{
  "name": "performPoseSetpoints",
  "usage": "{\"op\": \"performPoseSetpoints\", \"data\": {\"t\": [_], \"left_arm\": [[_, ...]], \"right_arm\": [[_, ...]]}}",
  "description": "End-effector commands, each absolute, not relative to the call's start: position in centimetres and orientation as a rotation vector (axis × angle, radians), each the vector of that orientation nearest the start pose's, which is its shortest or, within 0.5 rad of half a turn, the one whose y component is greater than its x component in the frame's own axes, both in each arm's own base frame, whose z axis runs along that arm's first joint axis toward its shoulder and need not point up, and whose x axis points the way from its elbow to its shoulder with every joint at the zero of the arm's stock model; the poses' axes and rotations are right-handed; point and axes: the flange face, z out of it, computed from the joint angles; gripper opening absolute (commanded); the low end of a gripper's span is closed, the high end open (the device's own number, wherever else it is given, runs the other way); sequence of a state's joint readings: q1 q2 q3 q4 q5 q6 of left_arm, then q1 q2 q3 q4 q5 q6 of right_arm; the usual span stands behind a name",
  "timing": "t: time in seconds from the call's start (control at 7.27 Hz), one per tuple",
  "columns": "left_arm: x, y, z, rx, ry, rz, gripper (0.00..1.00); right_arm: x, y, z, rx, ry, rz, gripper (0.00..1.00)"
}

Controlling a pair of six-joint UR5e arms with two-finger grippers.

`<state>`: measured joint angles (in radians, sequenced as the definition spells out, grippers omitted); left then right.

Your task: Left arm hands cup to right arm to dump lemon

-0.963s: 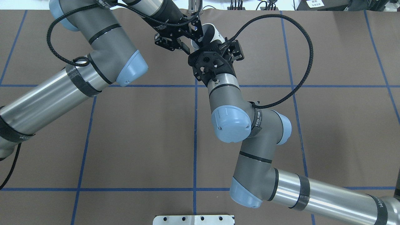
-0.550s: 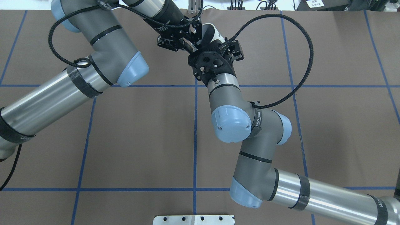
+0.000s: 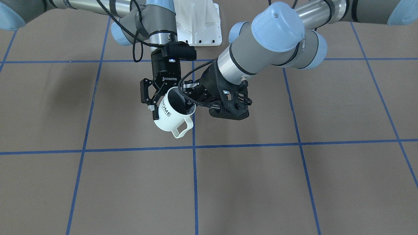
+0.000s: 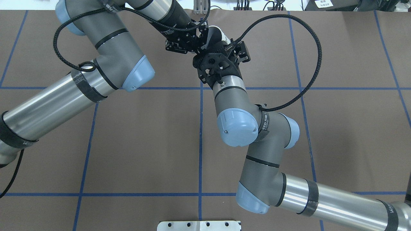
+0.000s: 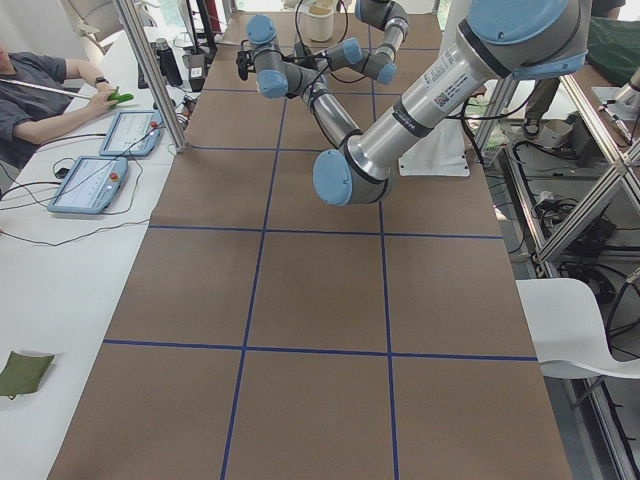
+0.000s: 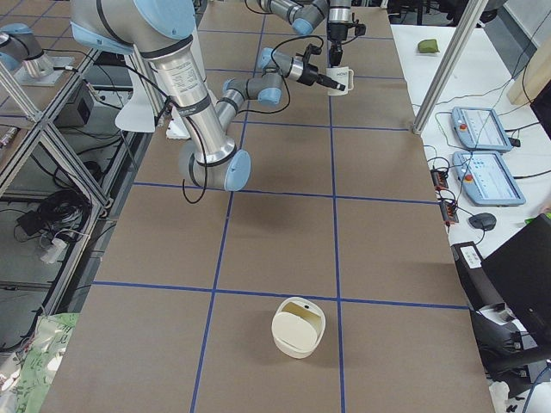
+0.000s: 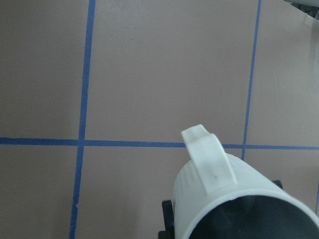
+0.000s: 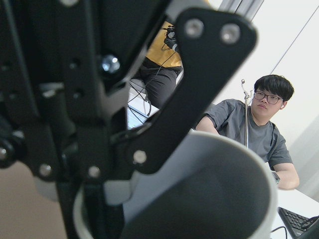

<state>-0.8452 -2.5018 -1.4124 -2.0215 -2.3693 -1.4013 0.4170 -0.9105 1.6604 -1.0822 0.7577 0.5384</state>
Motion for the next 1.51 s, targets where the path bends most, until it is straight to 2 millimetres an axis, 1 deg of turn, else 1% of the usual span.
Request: {"op": "performPoseSetpoints", "data": {"t": [0.0, 0.41, 0.55, 0.69, 0.83, 0.96, 1.1, 1.24, 1.38], "left_arm": [[43.3, -58.1, 7.5, -0.056, 1.325, -0.095, 0.00], [43.1, -58.3, 7.5, -0.055, 1.326, -0.099, 0.00], [41.8, -59.3, 7.4, -0.044, 1.326, -0.121, 0.00], [39.7, -60.7, 7.2, -0.042, 1.331, -0.164, 0.00], [38.4, -61.1, 6.8, -0.058, 1.342, -0.164, 0.00], [37.7, -61.6, 6.4, -0.051, 1.347, -0.171, 0.00], [36.4, -62.4, 6.4, -0.037, 1.347, -0.190, 0.00], [35.0, -63.9, 7.2, -0.034, 1.335, -0.222, 0.00], [33.4, -66.9, 9.5, -0.037, 1.299, -0.279, 0.00]], "right_arm": [[-50.5, -45.0, 15.7, 1.286, -0.398, -0.013, 1.00], [-50.5, -45.0, 15.9, 1.284, -0.398, -0.015, 1.00], [-50.5, -45.0, 15.9, 1.284, -0.398, -0.015, 1.00], [-50.5, -45.0, 15.9, 1.284, -0.398, -0.015, 1.00], [-50.5, -45.0, 15.9, 1.284, -0.399, -0.016, 1.00], [-50.5, -45.0, 15.9, 1.284, -0.399, -0.016, 1.00], [-50.5, -45.0, 15.9, 1.284, -0.401, -0.015, 1.00], [-50.5, -45.0, 16.0, 1.284, -0.404, -0.016, 1.00], [-50.1, -45.0, 15.5, 1.286, -0.417, -0.010, 1.00]]}}
